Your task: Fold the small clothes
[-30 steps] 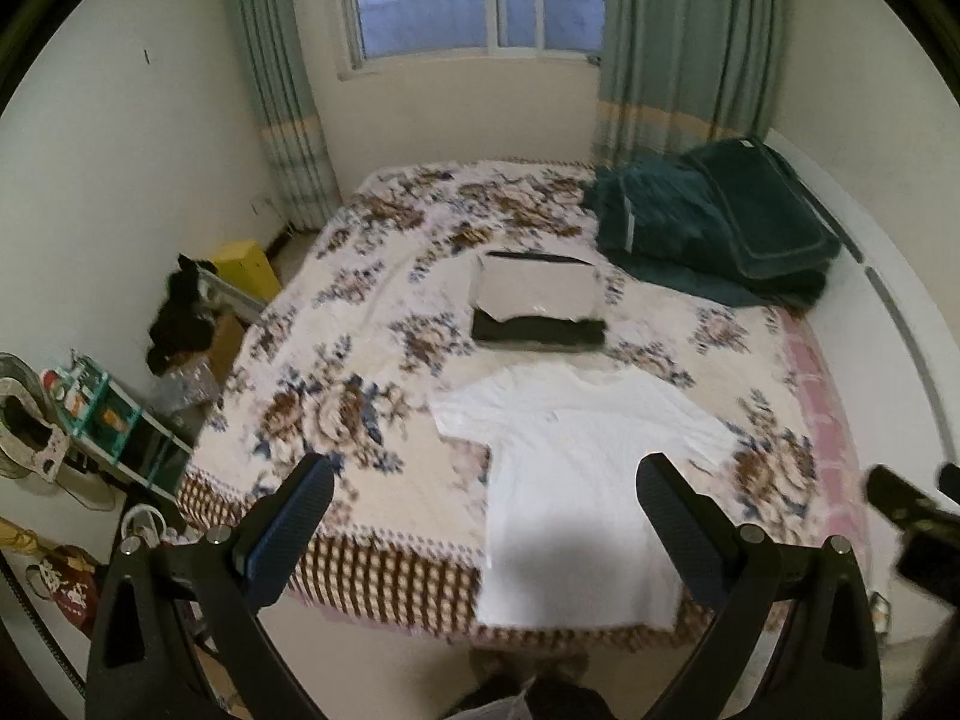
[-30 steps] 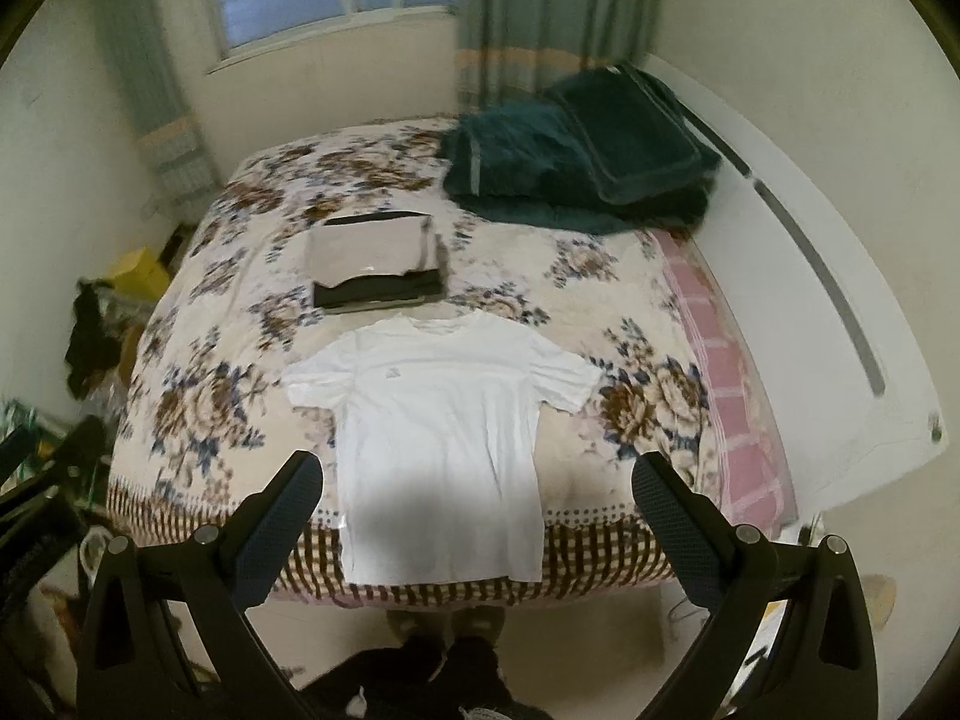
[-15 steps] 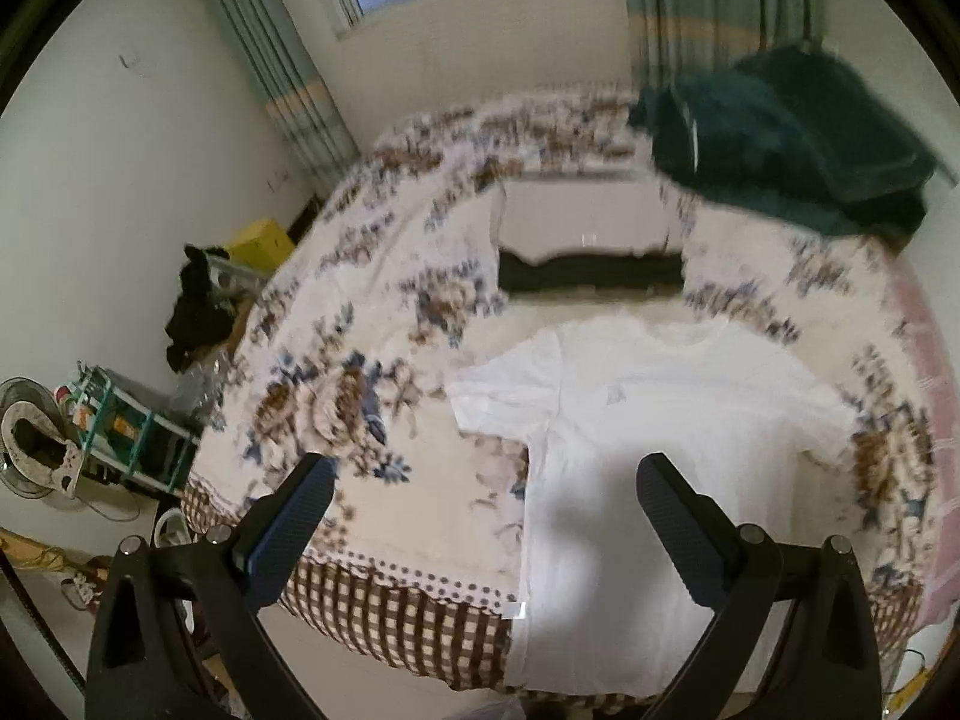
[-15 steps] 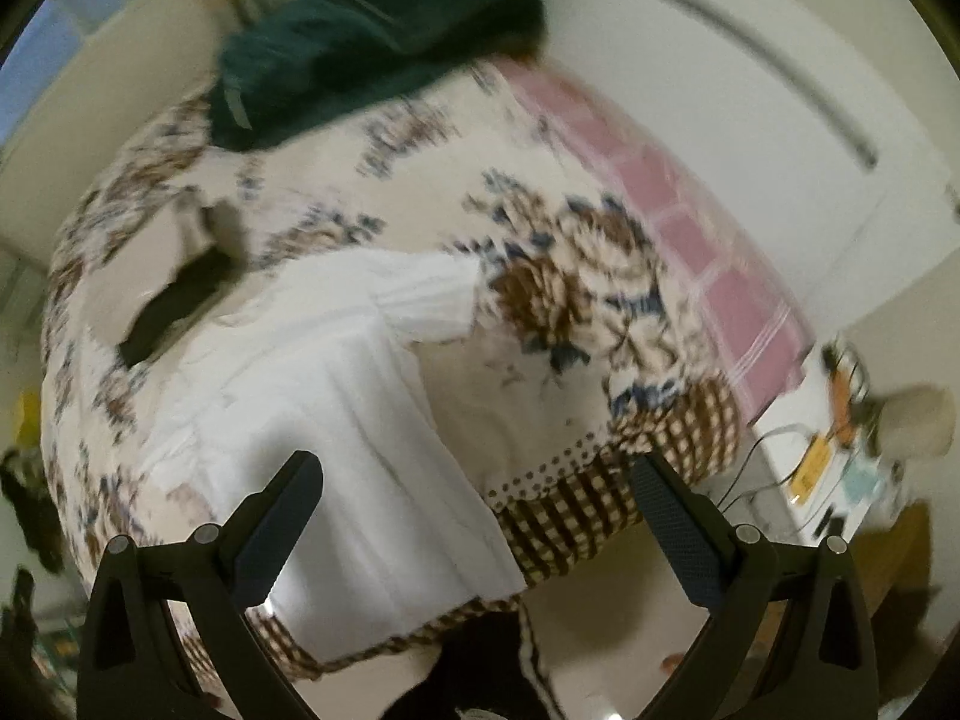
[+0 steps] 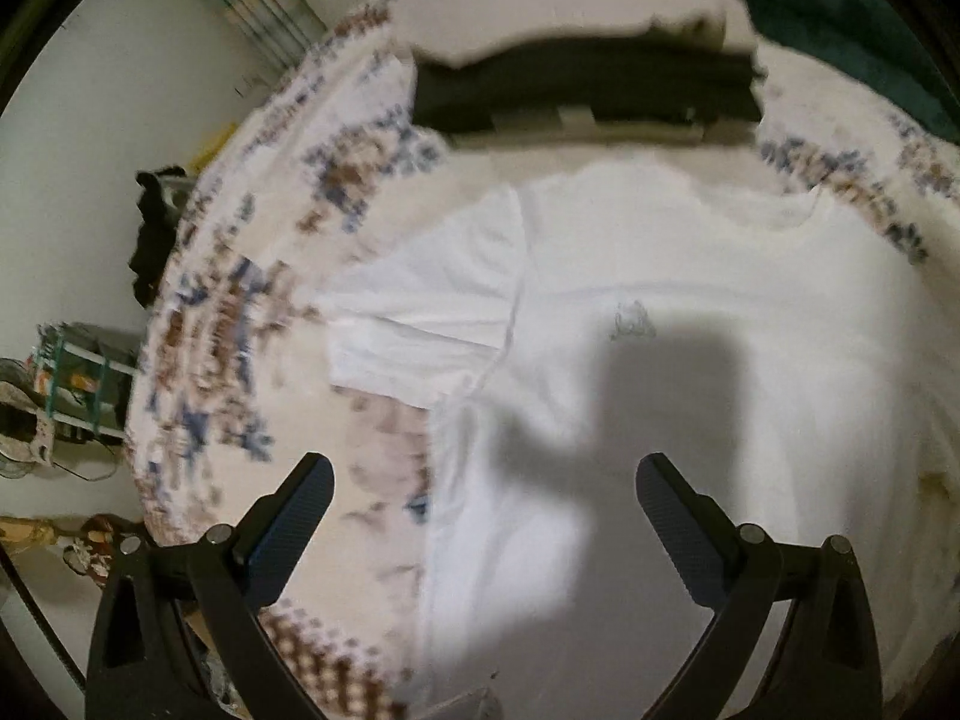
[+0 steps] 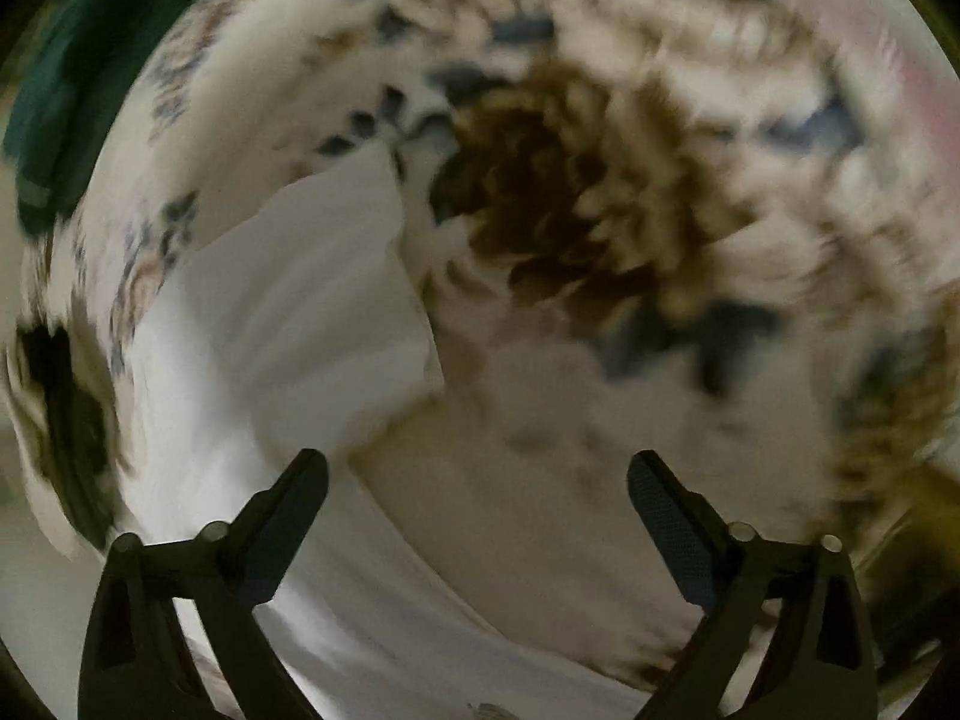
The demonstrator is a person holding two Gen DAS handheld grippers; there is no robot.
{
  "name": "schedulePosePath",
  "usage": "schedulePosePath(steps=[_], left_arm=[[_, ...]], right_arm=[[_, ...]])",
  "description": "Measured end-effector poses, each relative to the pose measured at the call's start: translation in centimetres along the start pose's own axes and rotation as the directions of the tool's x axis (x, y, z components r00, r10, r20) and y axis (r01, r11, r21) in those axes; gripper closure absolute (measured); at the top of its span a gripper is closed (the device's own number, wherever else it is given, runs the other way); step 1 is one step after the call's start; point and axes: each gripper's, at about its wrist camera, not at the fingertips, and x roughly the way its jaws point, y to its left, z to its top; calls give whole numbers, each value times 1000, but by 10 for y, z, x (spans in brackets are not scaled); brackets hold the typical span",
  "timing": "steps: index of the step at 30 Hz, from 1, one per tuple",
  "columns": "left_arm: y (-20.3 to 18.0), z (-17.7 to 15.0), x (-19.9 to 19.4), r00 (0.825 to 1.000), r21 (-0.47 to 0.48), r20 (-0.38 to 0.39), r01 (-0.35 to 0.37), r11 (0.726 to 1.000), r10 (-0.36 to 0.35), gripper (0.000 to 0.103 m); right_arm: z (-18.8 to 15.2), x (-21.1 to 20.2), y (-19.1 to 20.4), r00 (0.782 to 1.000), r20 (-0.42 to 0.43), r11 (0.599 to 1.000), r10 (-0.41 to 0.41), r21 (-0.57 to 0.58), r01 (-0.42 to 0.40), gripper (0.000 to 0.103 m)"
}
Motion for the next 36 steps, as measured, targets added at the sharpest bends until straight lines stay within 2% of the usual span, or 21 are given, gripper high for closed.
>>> schedulePosePath(steps=[3,5,6,8,10,11,12,13,14,17,19,22,23,26,28,30,32,34,35,36], left_arm=[[-15,0,38,1000,-2,-29,12,1000,-12,0],[-22,0,54,998,-4,-49,34,999,-34,0],[-25,1,60,998,-4,-51,44,999,-44,0],[-29,1,67,997,1,-51,60,998,-59,0],[-31,4,71,997,-2,-45,69,998,-69,0],[-31,4,71,996,-6,-45,74,997,-74,0],[-32,6,72,996,-9,-47,82,997,-82,0],[-32,7,72,995,-9,-46,84,996,-84,0],[-31,10,73,995,-10,-43,86,996,-86,0],[-26,15,69,996,-14,-24,90,996,-91,0],[-19,18,68,996,-19,-8,87,996,-88,0],[-10,20,69,997,-29,-2,83,996,-83,0],[-6,21,69,997,-32,1,80,996,-80,0],[8,21,71,999,-43,18,52,998,-51,0],[23,19,73,999,-61,32,24,998,-22,0],[38,16,76,999,-83,34,5,997,-2,0],[57,12,80,999,-106,26,-16,994,19,0],[76,5,85,999,-132,11,-38,991,40,0],[84,2,88,999,-143,0,-45,989,46,0],[93,-2,90,999,-155,-11,-53,986,52,0]], right_arm=[[13,48,-16,990,-54,981,131,148,-122,9],[16,65,-26,977,-17,950,212,239,-202,9],[17,68,-28,968,15,934,249,260,-245,9],[16,73,-29,930,68,888,360,281,-364,15],[16,84,-20,889,54,851,455,267,-452,55],[16,90,-16,884,33,851,467,256,-459,65],[18,95,-9,887,20,860,461,236,-452,81],[19,96,-5,901,26,879,433,211,-428,92],[20,95,-1,910,44,889,413,197,-413,94],[29,82,2,910,121,891,396,192,-413,98],[34,74,11,912,143,900,384,165,-404,98],[36,63,45,923,141,928,358,50,-368,98],[33,50,59,924,138,932,357,4,-361,98],[9,45,109,934,127,934,335,-173,-311,98],[-17,44,145,941,113,910,320,-314,-272,98],[-48,51,182,950,87,859,300,-457,-230,98],[-88,70,221,969,33,780,245,-600,-176,98],[-121,101,246,981,-111,712,160,-675,-193,97],[-131,111,250,972,-185,704,145,-671,-233,96],[-135,115,249,958,-239,719,158,-637,-278,87]])
